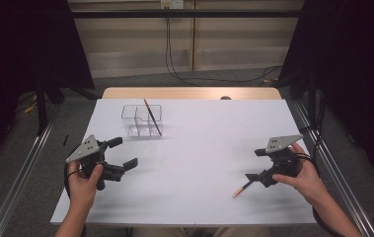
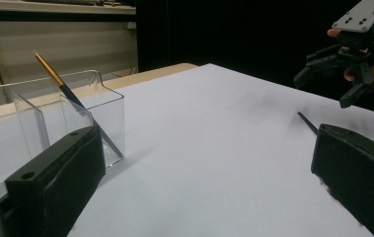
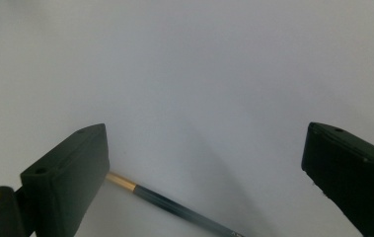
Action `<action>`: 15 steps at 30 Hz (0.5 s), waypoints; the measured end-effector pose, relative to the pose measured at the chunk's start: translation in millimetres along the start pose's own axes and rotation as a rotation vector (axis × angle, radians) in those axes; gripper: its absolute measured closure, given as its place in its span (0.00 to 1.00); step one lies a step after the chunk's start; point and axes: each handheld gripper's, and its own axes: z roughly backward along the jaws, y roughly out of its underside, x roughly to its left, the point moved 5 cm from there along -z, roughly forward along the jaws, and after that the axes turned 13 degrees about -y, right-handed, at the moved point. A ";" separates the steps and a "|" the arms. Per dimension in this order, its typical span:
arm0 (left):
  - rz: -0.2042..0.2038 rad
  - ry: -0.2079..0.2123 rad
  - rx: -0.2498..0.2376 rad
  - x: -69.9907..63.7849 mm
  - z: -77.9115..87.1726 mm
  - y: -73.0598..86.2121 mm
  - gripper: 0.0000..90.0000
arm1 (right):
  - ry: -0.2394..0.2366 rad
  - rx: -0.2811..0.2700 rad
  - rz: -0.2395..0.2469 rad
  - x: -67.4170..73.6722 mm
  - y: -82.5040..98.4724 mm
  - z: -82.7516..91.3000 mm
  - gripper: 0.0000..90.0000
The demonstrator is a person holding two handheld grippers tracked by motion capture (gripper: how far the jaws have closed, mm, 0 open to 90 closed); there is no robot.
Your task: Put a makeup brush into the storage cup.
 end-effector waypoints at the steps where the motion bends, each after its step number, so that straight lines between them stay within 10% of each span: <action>1: 0.002 0.000 0.001 0.1 0.3 0.1 0.00 | 0.000 0.011 0.001 -0.2 0.4 -0.3 0.05; 15: -0.007 -0.001 0.011 -0.4 0.1 1.2 0.00 | -0.003 0.148 0.001 -4.1 5.5 -0.8 0.05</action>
